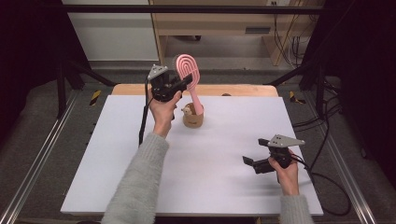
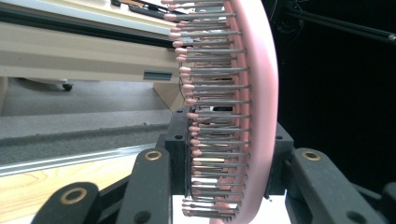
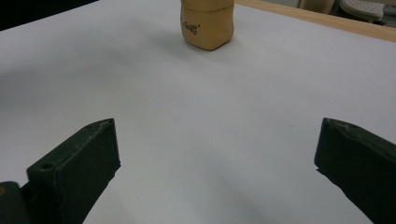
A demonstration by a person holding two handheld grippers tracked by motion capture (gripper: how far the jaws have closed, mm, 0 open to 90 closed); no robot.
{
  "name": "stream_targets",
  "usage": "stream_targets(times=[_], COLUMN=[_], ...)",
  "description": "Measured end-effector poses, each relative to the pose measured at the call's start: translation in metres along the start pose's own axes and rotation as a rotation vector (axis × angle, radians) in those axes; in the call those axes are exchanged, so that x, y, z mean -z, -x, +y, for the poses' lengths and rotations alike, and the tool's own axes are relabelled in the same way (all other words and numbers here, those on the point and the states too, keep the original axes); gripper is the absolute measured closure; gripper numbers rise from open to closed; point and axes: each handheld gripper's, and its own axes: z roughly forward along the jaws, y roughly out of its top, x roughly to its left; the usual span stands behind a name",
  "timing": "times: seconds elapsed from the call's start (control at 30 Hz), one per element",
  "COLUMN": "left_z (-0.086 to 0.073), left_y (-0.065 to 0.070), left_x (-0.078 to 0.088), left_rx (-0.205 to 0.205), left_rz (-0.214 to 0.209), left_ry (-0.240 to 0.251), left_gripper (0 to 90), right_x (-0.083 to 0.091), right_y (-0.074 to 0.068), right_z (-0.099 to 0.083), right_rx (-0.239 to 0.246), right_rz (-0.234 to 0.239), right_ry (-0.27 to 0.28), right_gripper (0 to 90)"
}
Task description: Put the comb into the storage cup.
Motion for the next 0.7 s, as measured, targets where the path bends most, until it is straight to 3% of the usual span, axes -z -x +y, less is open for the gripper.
stream_targets(times=[0.7], left_z=[-0.007], left_y=[-0.014], left_x=[-0.017], left_rx=[0.015], left_rz=[0.046], left_ry=[-0.001], left_gripper=[62.6], right_x=[-0.001], right_y=[0.000], right_z=[0.000], right_rx=[0.002], right_rz=[0.003], right_ry=[-0.004], right_gripper=[0.5])
